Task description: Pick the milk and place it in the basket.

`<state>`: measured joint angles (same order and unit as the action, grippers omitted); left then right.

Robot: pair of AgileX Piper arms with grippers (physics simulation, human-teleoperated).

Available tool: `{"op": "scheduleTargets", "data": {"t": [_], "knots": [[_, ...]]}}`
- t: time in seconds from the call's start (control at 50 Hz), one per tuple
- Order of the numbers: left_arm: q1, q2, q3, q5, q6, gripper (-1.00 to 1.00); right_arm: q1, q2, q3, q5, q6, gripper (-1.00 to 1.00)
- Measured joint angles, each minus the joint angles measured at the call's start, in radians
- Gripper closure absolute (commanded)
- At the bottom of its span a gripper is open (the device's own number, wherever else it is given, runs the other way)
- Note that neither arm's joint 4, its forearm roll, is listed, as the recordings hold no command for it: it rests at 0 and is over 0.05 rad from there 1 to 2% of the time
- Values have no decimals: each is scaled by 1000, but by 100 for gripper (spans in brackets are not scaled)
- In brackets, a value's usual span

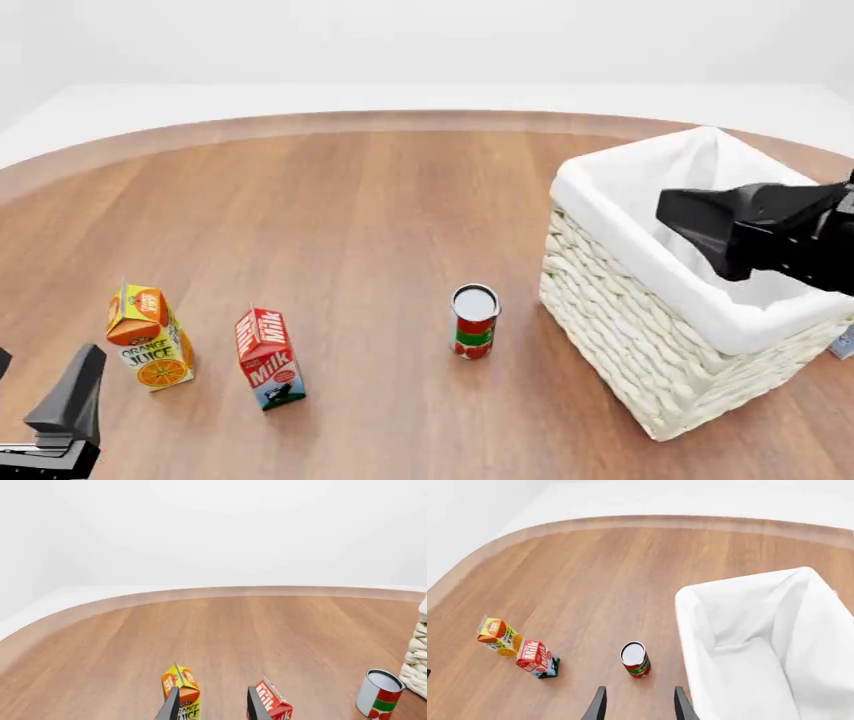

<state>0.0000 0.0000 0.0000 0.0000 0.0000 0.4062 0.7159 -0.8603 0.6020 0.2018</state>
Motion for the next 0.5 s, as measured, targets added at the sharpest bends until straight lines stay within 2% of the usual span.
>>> {"op": "scheduleTargets", "data": {"t": [0.38,0.5], "knots": [[0,0,0,0,0,-100,105,287,-274,183,175,-100],[0,0,0,0,0,-100,129,375,-369,256,210,-100]]}}
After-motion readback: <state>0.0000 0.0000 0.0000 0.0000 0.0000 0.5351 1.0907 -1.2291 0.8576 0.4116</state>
